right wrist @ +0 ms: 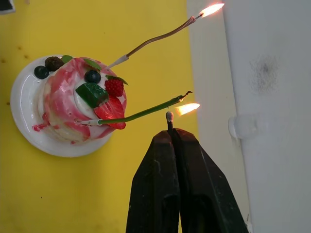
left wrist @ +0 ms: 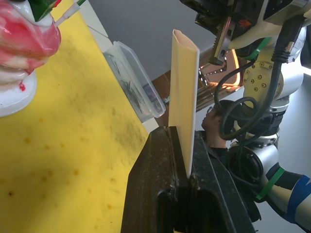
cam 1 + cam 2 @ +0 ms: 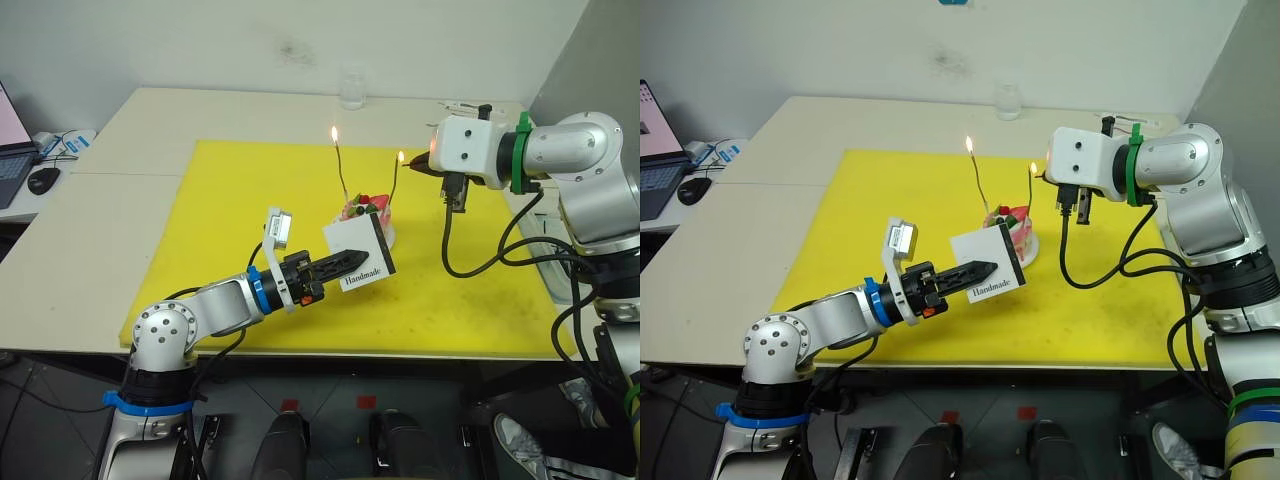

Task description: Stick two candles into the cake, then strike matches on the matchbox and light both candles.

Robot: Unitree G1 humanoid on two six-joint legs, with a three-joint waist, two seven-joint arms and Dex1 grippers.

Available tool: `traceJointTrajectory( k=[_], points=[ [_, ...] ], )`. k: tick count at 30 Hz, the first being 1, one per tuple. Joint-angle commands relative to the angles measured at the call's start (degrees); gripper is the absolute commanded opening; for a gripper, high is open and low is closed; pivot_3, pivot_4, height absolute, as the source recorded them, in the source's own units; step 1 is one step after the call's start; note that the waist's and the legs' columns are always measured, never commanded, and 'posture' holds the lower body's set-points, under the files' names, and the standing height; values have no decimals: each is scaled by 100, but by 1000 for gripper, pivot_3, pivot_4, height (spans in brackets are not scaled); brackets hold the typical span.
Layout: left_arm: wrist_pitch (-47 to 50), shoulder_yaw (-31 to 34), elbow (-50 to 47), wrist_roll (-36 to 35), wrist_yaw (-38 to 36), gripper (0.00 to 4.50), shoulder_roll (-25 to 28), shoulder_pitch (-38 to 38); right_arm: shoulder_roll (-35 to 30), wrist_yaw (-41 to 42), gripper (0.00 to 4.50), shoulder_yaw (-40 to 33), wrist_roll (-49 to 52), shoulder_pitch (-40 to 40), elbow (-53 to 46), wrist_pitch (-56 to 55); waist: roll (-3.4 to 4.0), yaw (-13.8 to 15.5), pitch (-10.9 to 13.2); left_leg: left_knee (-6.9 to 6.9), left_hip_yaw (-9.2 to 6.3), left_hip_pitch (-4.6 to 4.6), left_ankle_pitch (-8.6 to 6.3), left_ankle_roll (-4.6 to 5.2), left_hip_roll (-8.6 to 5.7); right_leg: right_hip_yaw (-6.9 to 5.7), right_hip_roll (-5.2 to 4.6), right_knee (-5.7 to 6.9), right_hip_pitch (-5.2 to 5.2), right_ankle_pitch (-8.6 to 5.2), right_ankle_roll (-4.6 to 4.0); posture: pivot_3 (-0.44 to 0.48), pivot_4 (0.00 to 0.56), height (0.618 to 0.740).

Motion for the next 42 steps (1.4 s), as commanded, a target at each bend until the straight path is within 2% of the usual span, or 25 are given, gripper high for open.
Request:
traceJointTrajectory(
  k=[1, 42],
  points=[
    [-20, -16, -109, -56, -55, 0, -10, -93, -137, 32, 40, -211, 39, -118, -268, 69, 0, 0, 0, 0, 0, 0, 0, 0, 0, 0, 0, 0, 0, 0, 0, 0, 150, 740],
    [-47, -33, -152, -29, -101, 0, -7, -40, 27, -3, 40, -118, -4, -211, -64, -68, 0, -1, 0, 0, 0, 0, 0, 0, 0, 0, 0, 1, 0, 0, 0, 0, 150, 740]
  ],
)
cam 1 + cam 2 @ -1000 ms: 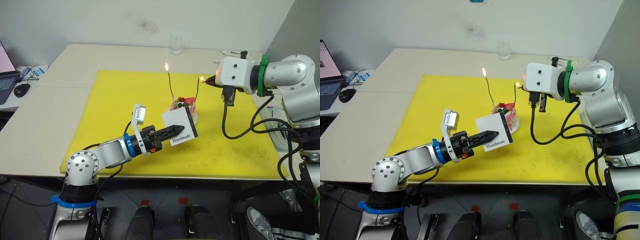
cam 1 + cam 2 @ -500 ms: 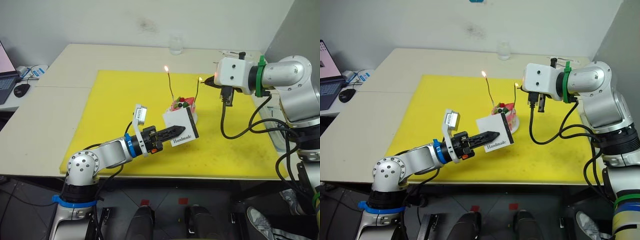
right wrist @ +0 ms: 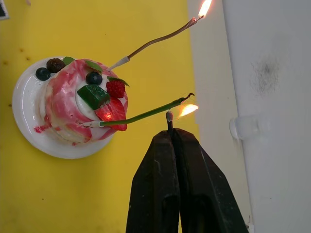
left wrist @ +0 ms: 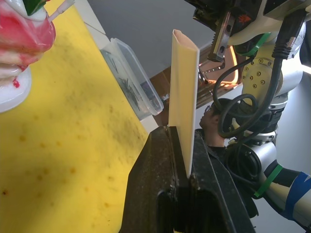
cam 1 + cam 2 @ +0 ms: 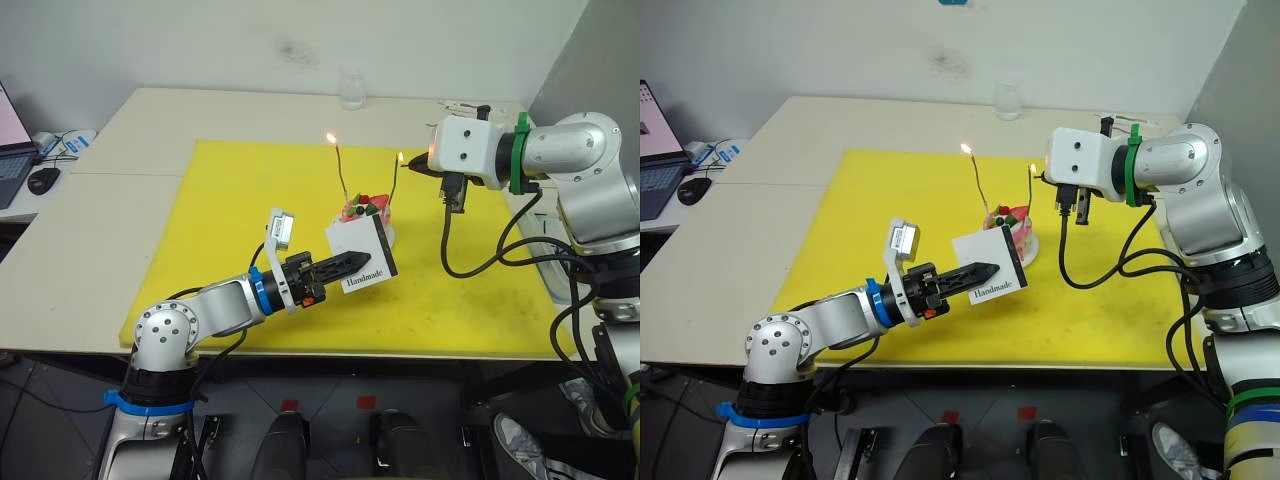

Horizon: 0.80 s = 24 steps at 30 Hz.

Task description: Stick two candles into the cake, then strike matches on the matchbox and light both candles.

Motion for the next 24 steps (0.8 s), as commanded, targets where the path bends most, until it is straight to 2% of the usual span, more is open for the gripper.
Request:
traceJointTrajectory(
  k=[1, 24],
  points=[
    [-54, 20, -152, -30, -57, 0, -13, -34, -18, -18, 40, -117, -2, -208, -121, -43, 0, 0, 0, 0, 0, 0, 0, 0, 0, 0, 0, 0, 0, 0, 0, 0, 150, 740],
    [-47, 12, -150, -35, -50, 0, -16, -31, 16, -23, 40, -102, -9, -304, -80, -36, 0, 0, 0, 0, 0, 0, 0, 0, 0, 0, 0, 0, 0, 0, 0, 0, 150, 740]
  ],
)
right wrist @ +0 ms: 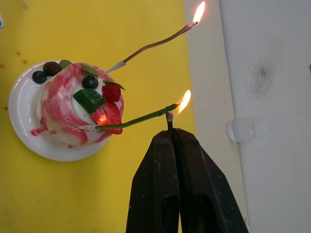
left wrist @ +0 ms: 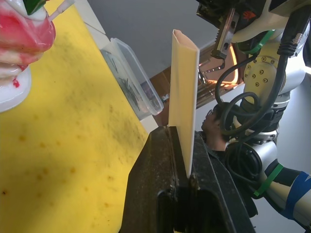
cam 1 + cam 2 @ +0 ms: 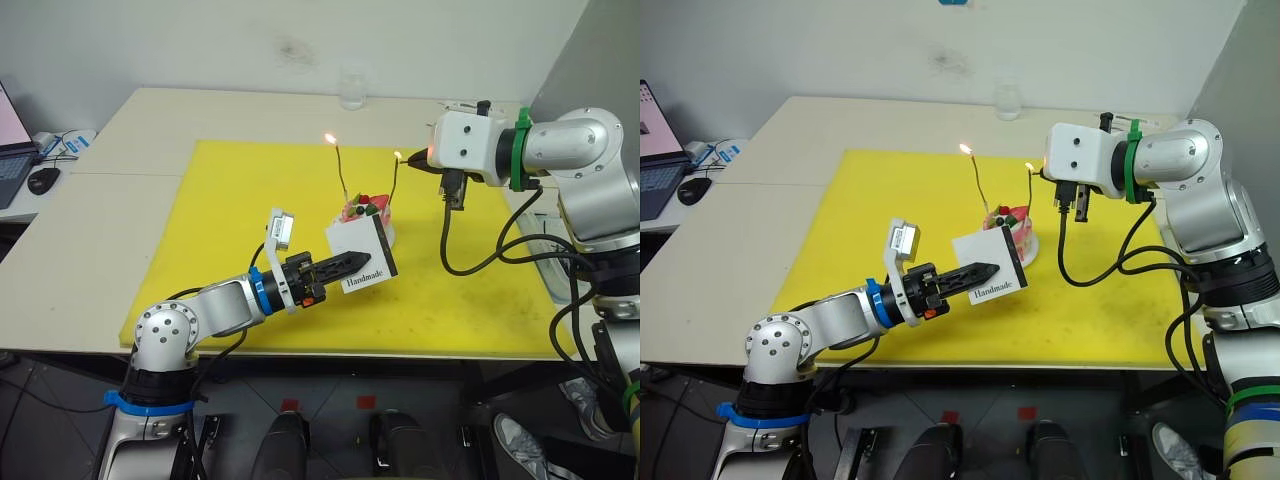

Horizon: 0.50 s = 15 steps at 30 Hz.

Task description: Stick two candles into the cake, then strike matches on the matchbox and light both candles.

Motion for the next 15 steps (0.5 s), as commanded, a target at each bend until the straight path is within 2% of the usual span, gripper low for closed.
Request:
traceJointTrajectory(
  k=[1, 15],
  points=[
    [-46, 11, -151, -37, -48, 0, -14, -38, 2, -26, 40, -102, -8, -202, -75, -40, 0, 0, 0, 0, 0, 0, 0, 0, 0, 0, 0, 0, 0, 0, 0, 0, 150, 740],
    [-55, 5, -136, -26, -34, 0, -29, -79, -11, -25, 40, -101, -24, -183, -37, -59, 0, 0, 0, 0, 0, 0, 0, 0, 0, 0, 0, 0, 0, 0, 0, 0, 150, 740]
  ],
)
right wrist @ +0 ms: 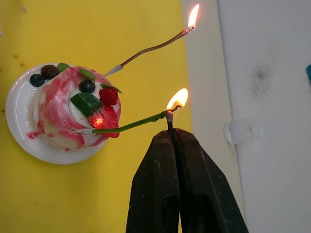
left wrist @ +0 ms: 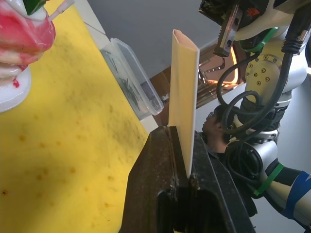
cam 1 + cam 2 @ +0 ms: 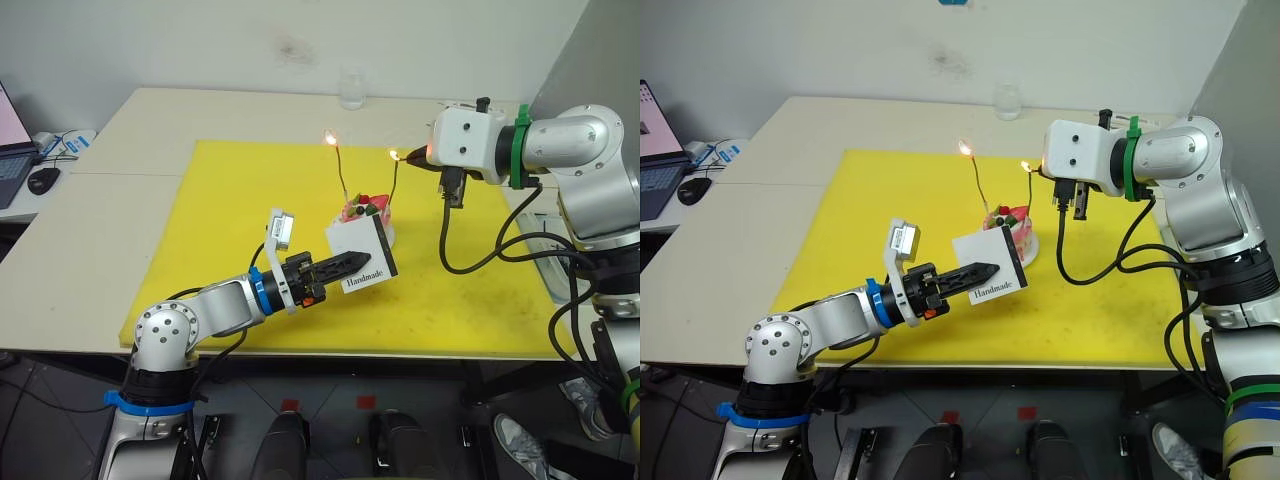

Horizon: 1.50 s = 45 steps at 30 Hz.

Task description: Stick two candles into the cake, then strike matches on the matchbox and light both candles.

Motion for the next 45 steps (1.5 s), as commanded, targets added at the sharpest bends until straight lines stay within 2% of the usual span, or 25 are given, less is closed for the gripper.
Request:
traceJointTrajectory(
  k=[1, 10, 24, 33, 39, 45],
  points=[
    [-56, 6, -139, -26, -34, 0, -27, -75, -35, -24, 40, -100, -25, -149, -44, -55, 0, 0, 0, 0, 0, 0, 0, 0, 0, 0, 0, 0, 0, 0, 0, 0, 150, 740],
    [-60, 10, -136, -19, -41, 0, -30, -78, -149, -6, 40, -153, -30, -40, -93, -43, 0, 0, 0, 0, 0, 0, 0, 0, 0, 0, 0, 0, 0, 0, 0, 0, 150, 740],
    [-33, -3, -139, -25, -83, 0, -20, -57, -1117, -246, 40, -840, 7, 1223, -891, 727, 0, 8, 0, 1, 0, 1, 0, 0, 0, 1, 0, 1, 1, 0, 0, 0, 150, 740],
    [-3, -82, -33, 149, -257, 0, -77, -116, -1856, -1436, 40, -1652, -600, 2885, -567, 604, 0, 19, -1, 3, 5, -1, 0, 0, -4, 5, -3, -1, 2, -1, 0, 0, 150, 740],
    [24, -91, -45, 200, -325, 0, -115, -76, -1963, -1919, 40, -2135, -694, 3814, -519, 718, 5, -7, -3, 5, 9, 3, 0, 1, -3, 8, -2, 2, 2, -1, 0, 0, 150, 740],
    [44, -102, -17, 238, -392, 0, -120, -94, -1835, -2180, 40, -2239, -691, 4168, -460, 797, 6, -15, -4, 10, 10, 8, 0, 1, -1, 8, -1, 7, 4, -1, 0, 0, 150, 740]
  ],
)
